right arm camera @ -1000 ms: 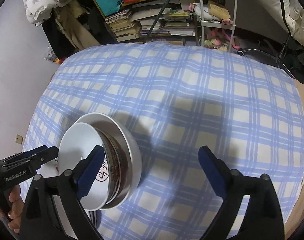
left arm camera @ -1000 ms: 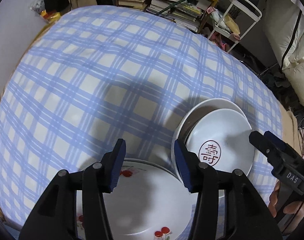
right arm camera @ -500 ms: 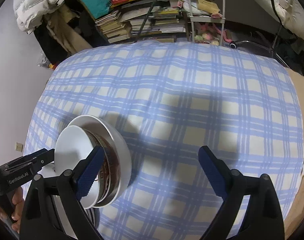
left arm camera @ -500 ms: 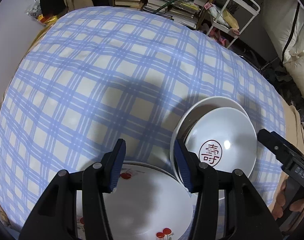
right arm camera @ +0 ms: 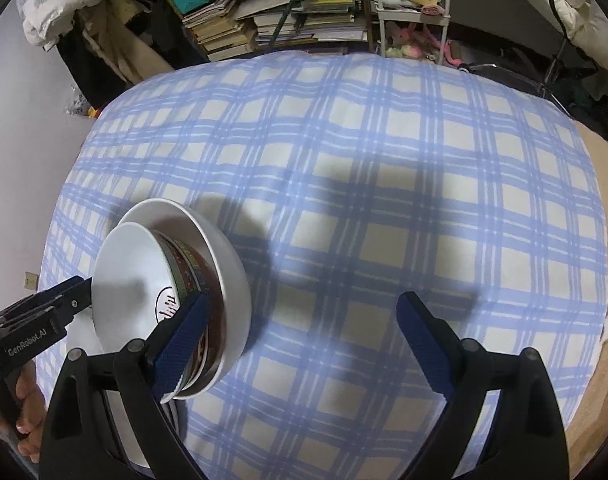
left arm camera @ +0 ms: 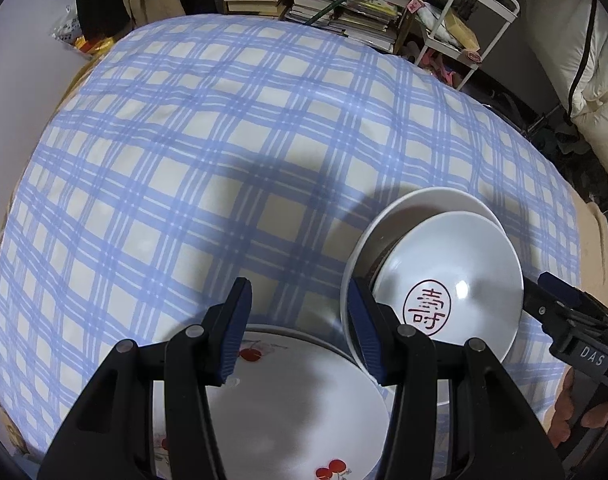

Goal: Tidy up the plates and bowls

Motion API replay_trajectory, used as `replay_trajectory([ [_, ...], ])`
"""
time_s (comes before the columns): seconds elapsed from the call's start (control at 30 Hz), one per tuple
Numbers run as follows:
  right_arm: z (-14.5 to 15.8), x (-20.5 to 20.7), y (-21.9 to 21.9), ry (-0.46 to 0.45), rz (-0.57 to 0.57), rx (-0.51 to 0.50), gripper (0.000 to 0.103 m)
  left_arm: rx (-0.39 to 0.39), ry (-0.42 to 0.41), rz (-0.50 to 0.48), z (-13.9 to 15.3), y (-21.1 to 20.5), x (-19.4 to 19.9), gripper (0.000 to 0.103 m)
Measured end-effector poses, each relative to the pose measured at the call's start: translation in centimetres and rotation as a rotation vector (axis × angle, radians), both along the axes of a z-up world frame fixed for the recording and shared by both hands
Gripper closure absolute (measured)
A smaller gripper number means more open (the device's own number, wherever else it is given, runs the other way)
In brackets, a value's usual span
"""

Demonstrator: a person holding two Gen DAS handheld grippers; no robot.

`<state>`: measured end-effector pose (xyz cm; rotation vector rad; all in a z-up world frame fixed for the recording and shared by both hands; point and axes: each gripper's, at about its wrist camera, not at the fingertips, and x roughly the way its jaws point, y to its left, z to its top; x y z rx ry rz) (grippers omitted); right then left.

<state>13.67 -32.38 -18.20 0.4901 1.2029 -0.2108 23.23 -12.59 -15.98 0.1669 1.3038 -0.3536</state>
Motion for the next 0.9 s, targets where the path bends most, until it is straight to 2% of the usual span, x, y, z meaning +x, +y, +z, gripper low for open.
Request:
replay_trajectory([
  [0.17,-0.4,-0.2,-0.5,0.003,-0.014,0.056,0.006,-0.003,0.022,0.004,-0.2,0.1,0.4,0.054],
  [0.23,-0.4,-0.3,-0.6,-0.007,-0.011,0.077,0.012,0.004,0.018,-0.002,-0.1,0.0,0.4,0.054],
  [0.37,-0.3,-0.2,-0.6,-0.017,-0.007,0.1,0.019,0.024,0.0,-0.011,-0.2,-0.3,0.4,0.055],
  [0.43,-0.2,-0.1,-0.5,-0.026,-0.002,0.116,0.029,0.033,-0.011,-0.02,-0.1,-0.5,0.3,0.055],
  [0.57,-0.1,0.0,-0.3,-0.037,0.003,0.142,0.04,0.04,-0.014,-0.024,-0.1,-0.8,0.3,0.055],
  [0.63,-0.1,-0.1,-0.2,-0.05,0.007,0.177,0.056,0.046,-0.006,-0.027,-0.2,-1.0,0.3,0.055],
  [0.7,0.1,0.0,0.0,-0.06,0.016,0.205,0.065,0.058,-0.004,-0.029,-0.3,-1.2,0.3,0.055],
  [0.73,0.1,0.0,0.1,-0.06,0.019,0.203,0.073,0.06,-0.005,-0.032,-0.3,-1.3,0.2,0.055],
  [0.83,-0.4,0.2,0.7,-0.037,0.038,0.205,0.079,0.071,0.002,-0.033,-0.7,-1.6,0.1,0.055],
  [0.9,-0.5,0.2,0.7,-0.039,0.04,0.199,0.079,0.075,-0.005,-0.036,-0.6,-1.6,0.1,0.055],
])
